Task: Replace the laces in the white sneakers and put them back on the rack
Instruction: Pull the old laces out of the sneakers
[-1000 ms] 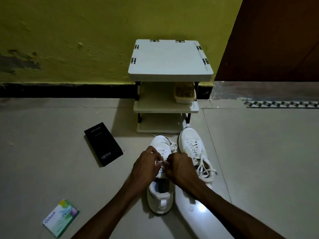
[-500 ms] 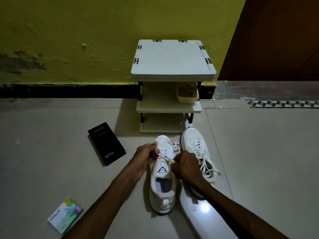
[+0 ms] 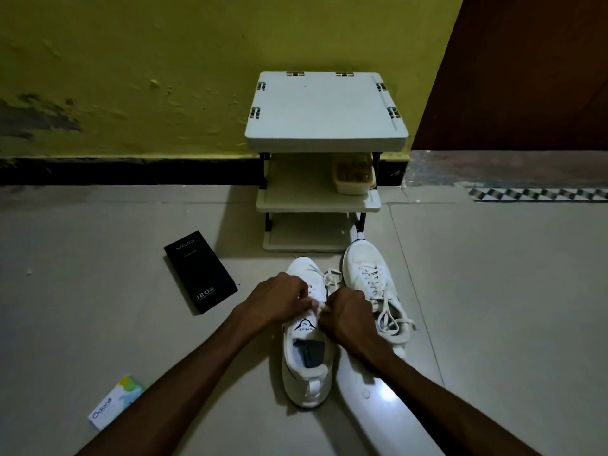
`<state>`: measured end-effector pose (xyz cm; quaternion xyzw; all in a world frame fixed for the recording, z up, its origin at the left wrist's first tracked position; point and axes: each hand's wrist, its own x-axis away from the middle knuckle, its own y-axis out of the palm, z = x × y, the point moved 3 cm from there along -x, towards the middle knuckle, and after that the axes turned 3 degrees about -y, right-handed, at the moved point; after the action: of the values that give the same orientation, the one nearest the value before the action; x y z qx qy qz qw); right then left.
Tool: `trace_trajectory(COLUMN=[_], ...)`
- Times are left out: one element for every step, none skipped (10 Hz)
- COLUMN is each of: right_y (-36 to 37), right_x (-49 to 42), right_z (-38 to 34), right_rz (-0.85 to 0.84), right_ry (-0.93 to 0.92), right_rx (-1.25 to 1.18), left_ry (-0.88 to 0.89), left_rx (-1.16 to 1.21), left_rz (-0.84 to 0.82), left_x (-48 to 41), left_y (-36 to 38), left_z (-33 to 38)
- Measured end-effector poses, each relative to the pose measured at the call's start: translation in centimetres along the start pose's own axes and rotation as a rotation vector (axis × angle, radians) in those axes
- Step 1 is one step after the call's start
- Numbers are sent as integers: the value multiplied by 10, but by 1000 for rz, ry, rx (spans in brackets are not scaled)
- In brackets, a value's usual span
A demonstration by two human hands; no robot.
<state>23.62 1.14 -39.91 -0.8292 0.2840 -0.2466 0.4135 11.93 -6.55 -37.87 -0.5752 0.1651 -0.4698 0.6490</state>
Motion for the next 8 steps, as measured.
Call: trace_trajectory(right_y=[-1, -2, -1, 0, 0, 0, 2, 1], right_x=[1, 3, 4, 5, 3, 3, 3, 4], right_z=[-1, 0, 0, -1, -1, -1, -1, 0], right_rz=[10, -13, -13, -16, -18, -9, 8, 13], right_ry=[-8, -31, -57, -55, -61, -55, -46, -48], right_rx=[49, 74, 79, 104, 105, 94, 67, 56], left_ry=[52, -58, -405, -294, -150, -70, -21, 92], left_rx=[-24, 795, 1922, 1625, 1296, 1250, 972, 127], left_rz=[80, 269, 268, 19, -60, -22, 90, 206], left_x=[0, -1, -2, -5, -1, 2, 1, -2], left_y=[6, -8, -27, -33, -26, -21, -10, 3], left_z=[2, 1, -13, -23, -20, -6, 1, -1])
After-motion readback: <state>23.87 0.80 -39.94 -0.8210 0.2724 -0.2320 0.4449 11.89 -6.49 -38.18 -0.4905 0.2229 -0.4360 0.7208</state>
